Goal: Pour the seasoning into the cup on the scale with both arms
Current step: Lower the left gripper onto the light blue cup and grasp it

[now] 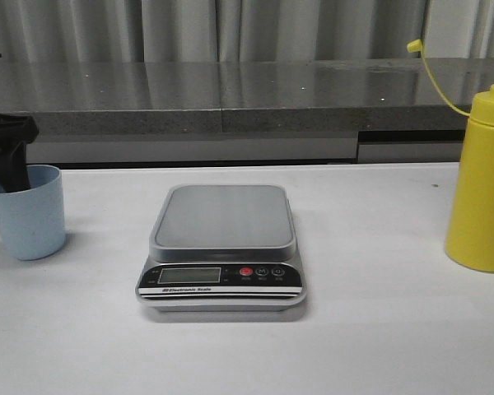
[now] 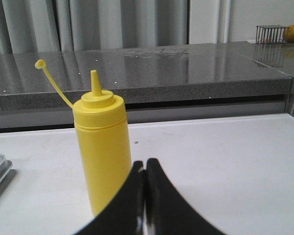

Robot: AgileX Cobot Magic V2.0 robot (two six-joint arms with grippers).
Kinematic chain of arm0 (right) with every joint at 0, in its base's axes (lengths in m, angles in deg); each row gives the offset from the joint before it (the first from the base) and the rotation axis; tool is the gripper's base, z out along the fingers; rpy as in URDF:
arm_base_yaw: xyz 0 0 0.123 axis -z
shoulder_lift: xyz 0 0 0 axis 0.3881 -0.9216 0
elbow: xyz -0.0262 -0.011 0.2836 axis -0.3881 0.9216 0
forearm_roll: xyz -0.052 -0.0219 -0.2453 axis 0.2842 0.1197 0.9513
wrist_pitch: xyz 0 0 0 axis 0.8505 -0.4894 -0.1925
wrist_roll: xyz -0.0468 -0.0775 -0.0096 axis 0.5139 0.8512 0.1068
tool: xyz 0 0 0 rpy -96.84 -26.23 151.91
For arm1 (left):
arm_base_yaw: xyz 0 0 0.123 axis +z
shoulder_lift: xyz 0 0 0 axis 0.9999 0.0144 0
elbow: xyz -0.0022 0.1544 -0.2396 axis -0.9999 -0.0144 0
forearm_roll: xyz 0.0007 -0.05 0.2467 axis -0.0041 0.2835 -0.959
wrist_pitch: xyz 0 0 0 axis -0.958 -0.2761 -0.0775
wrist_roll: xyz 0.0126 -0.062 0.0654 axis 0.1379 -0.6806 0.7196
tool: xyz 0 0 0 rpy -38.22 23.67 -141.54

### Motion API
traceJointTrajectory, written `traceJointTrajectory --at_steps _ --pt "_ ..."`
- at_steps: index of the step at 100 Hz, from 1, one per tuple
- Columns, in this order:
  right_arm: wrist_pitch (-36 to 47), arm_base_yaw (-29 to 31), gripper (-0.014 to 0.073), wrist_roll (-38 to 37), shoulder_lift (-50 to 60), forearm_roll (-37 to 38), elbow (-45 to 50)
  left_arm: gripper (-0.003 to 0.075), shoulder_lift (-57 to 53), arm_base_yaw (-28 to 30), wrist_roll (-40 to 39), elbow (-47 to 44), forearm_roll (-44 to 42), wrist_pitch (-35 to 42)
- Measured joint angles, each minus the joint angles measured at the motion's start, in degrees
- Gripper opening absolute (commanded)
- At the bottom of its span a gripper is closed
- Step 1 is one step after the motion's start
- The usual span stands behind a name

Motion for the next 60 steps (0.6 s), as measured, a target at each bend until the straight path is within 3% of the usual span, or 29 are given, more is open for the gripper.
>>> traceJointTrajectory --at_steps 36,60 --pt "0.00 0.00 -0.0058 0.00 0.00 0.00 0.00 0.0162 0.09 0.00 0.00 0.00 0.12 1.64" --pt "0.00 0.00 -0.0058 0.00 0.00 0.00 0.00 -0.0003 0.09 0.00 0.00 0.00 0.12 1.76"
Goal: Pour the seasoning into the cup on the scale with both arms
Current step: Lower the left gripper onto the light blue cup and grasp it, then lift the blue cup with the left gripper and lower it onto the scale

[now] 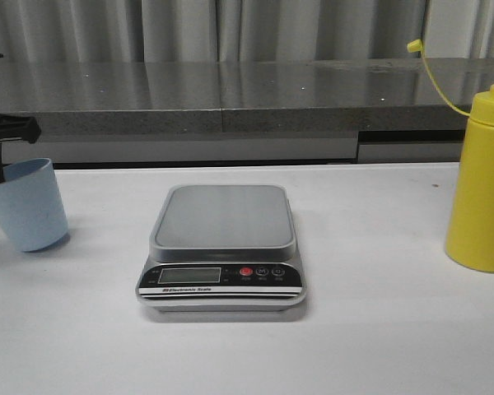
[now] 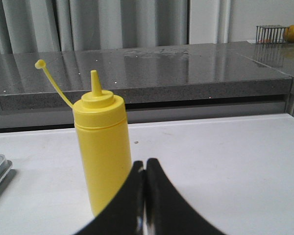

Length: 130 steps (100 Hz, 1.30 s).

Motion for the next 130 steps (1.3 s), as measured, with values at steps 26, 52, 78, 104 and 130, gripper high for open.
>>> traceJointTrajectory --at_steps 26,52,78,104,130 --pt "0.00 0.00 -0.0058 0.00 0.00 0.00 0.00 -0.0020 -0.12 0.00 -0.02 0.31 1.02 -0.56" --pt "0.00 0.00 -0.0058 0.00 0.00 0.00 0.00 -0.0020 -2.68 -3.57 -0.02 3.93 1.03 -3.95" --pt "0.00 0.00 -0.0058 0.00 0.00 0.00 0.00 -0.0020 -4.03 -11.54 0.92 12.69 1.03 -7.17" --pt "0.00 0.00 -0.0058 0.00 0.00 0.00 0.00 -0.0020 -3.36 -22.04 4.91 16.74 1.03 -7.20" --pt "0.00 0.00 -0.0058 0.00 0.00 0.00 0.00 -0.0020 2.24 -26.95 5.55 19.28 1.12 -7.44"
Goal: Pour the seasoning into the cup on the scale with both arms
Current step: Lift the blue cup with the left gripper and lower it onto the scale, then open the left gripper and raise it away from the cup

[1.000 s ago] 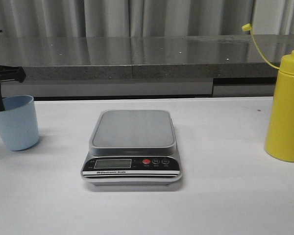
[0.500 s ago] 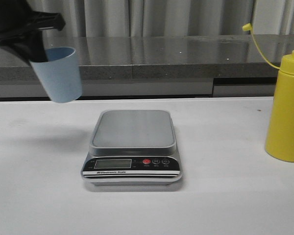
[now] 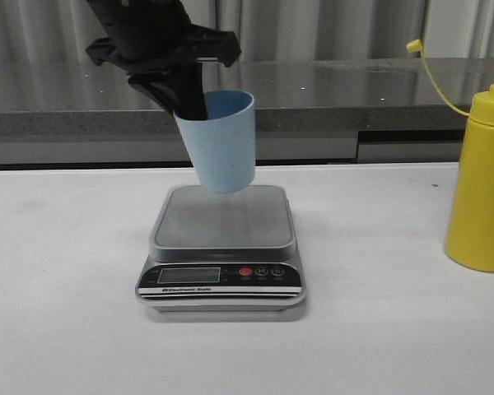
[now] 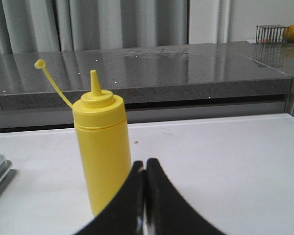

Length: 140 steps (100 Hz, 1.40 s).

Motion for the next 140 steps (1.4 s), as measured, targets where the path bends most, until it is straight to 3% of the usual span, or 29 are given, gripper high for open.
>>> traceJointTrajectory --at_steps 30,37,54,65,109,116,140 --pt "0.00 0.00 -0.0058 0.00 0.00 0.00 0.00 0.0006 3.60 -0.28 0.03 0.22 -0.34 -0.51" --pt "0.00 0.00 -0.0058 0.00 0.00 0.00 0.00 0.0081 3.60 -0.28 0.03 0.27 -0.34 -0.51" --pt "0.00 0.00 -0.0058 0.00 0.00 0.00 0.00 0.0354 3.60 -0.28 0.03 0.27 -0.34 -0.24" --pt "0.00 0.00 -0.0058 0.00 0.00 0.00 0.00 0.0421 3.60 -0.28 0.03 0.27 -0.34 0.26" --pt "0.00 0.00 -0.0058 0.00 0.00 0.00 0.00 0.0409 0.01 -0.28 0.13 0.27 -0.34 0.86" --pt "0.00 0.00 -0.0058 0.00 0.00 0.00 0.00 0.0356 -1.99 -0.28 0.13 0.27 -0.34 1.38" --pt "0.00 0.00 -0.0058 0.00 0.00 0.00 0.00 0.0053 -10.17 -0.28 0.03 -1.77 -0.78 4.26"
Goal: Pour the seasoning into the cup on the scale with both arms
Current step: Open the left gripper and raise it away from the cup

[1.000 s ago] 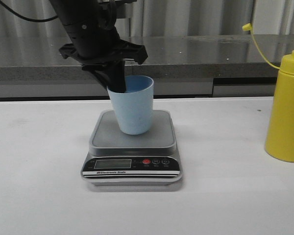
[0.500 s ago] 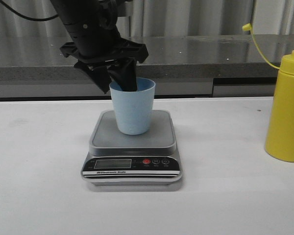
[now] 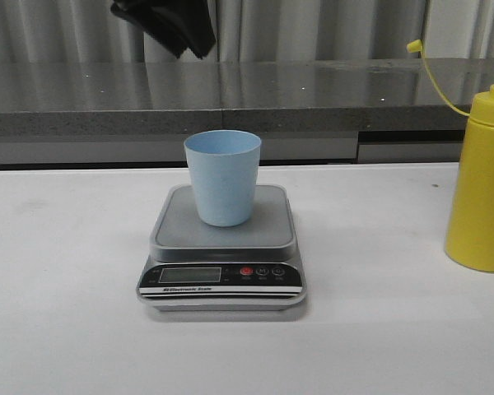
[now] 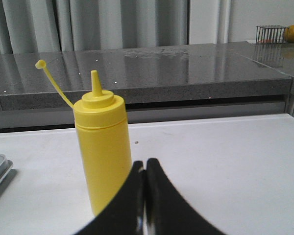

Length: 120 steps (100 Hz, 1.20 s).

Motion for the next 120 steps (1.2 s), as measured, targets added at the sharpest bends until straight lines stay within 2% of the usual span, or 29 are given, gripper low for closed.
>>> traceJointTrajectory --at_steps 7,23,77,120 --pt "0.00 0.00 -0.0058 0.00 0.00 0.00 0.00 -0.0020 -2.73 0.00 0.00 -2.20 -0.25 0.92" --pt "0.00 0.00 -0.0058 0.00 0.00 0.00 0.00 -0.0020 -9.73 1.30 -2.71 -9.81 -0.30 4.34" --pt "0.00 0.00 -0.0058 0.00 0.00 0.00 0.00 -0.0020 -40.68 14.95 -6.76 -37.78 -0.49 10.94" --pt "0.28 0.00 -0.0058 0.00 0.00 0.00 0.00 -0.0020 -69.01 16.53 -7.21 -56.65 -1.13 12.67"
